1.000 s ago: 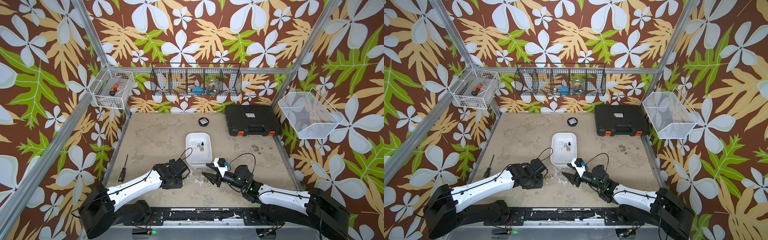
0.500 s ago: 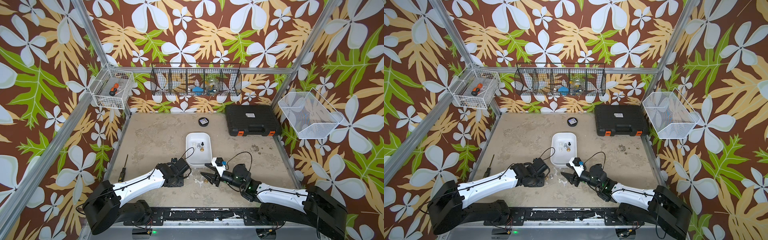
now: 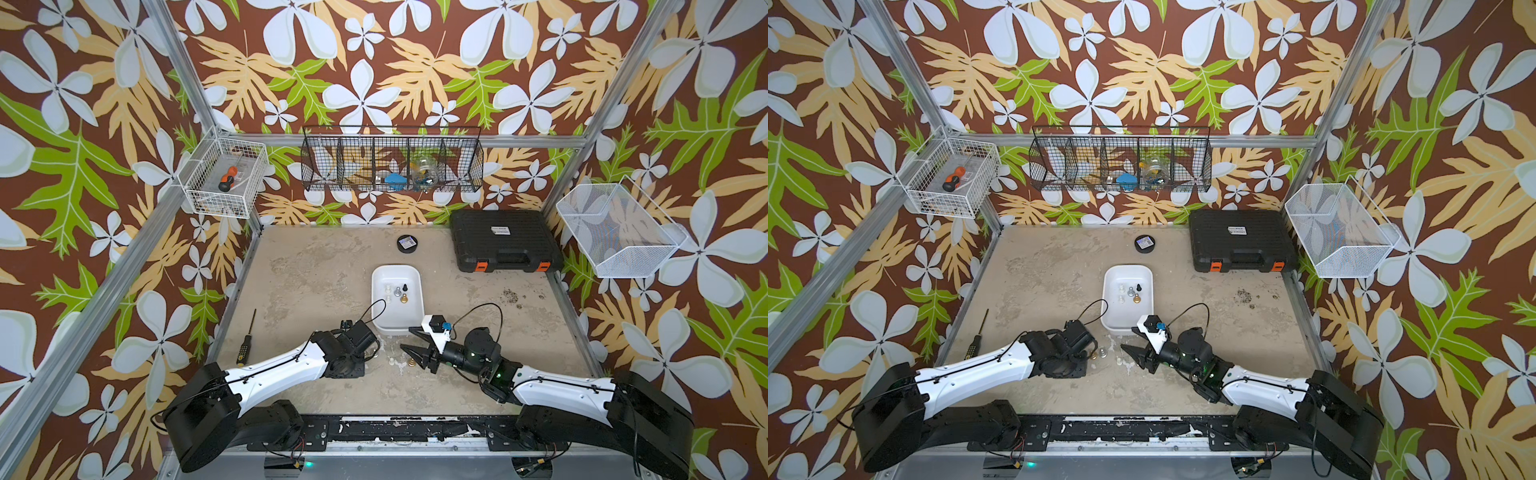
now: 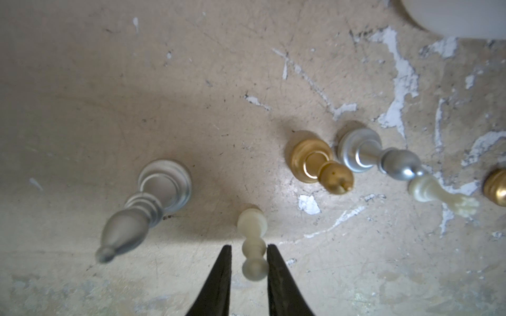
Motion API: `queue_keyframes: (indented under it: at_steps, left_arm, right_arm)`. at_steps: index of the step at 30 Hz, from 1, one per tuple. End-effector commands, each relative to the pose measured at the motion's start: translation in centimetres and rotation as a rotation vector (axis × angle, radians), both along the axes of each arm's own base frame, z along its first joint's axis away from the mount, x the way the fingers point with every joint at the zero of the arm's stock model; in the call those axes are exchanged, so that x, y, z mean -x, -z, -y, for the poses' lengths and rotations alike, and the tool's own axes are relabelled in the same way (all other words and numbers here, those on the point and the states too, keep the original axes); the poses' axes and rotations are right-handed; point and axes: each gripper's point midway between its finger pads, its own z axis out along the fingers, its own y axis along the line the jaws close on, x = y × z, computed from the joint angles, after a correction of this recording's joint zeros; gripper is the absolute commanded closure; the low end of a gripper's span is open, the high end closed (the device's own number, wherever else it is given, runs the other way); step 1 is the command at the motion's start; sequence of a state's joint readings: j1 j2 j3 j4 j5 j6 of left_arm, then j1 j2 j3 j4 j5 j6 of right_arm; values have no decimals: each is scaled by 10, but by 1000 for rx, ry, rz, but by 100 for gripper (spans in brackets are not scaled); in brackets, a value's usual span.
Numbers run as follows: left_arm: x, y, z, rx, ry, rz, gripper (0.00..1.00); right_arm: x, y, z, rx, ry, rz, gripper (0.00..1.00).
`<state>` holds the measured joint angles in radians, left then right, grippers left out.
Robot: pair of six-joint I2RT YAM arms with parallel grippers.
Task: Put the chess pieces into the storage box
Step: Pick up the chess piece at the center of the board.
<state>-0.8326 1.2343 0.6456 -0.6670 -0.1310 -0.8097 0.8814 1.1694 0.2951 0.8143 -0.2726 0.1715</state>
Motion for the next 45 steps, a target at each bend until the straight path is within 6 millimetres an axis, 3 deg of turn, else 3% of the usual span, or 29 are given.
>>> queue_keyframes:
  at_steps: [1, 2, 8, 16, 18, 23, 27, 32, 36, 40, 45]
  left_arm:
    - [-5, -1, 1, 6, -7, 23, 71]
    - [-5, 0, 2, 4, -4, 23, 67]
    - [-9, 2, 4, 0, 7, 32, 68]
    - [-10, 0, 5, 0, 7, 33, 89]
    - [-9, 0, 6, 10, 7, 30, 90]
    - [-15, -11, 7, 10, 10, 59, 96]
    - [-24, -31, 12, -1, 37, 98, 96]
    - [-42, -69, 24, 5, 85, 179, 96]
    - [-60, -96, 42, 8, 128, 236, 96]
    - [-73, -106, 63, -1, 175, 249, 96]
    - [-96, -109, 90, -12, 218, 264, 95]
  right_arm:
    - [-2, -4, 0, -1, 5, 21, 42]
    - [-2, -3, 0, 1, 6, 21, 42]
    - [-2, -2, 0, 10, 6, 20, 43]
    - [-3, -3, 0, 15, 13, 21, 42]
    - [-4, -4, 1, 15, 17, 28, 42]
    - [-4, -8, 4, -1, 33, 33, 42]
    - [-11, -14, 13, -15, 96, 48, 42]
    - [-37, -21, 50, -28, 346, 69, 43]
    - [-68, -20, 104, -58, 619, 32, 44]
    - [-83, -11, 152, -130, 764, -45, 45]
    - [-91, -4, 163, -117, 786, -82, 45]
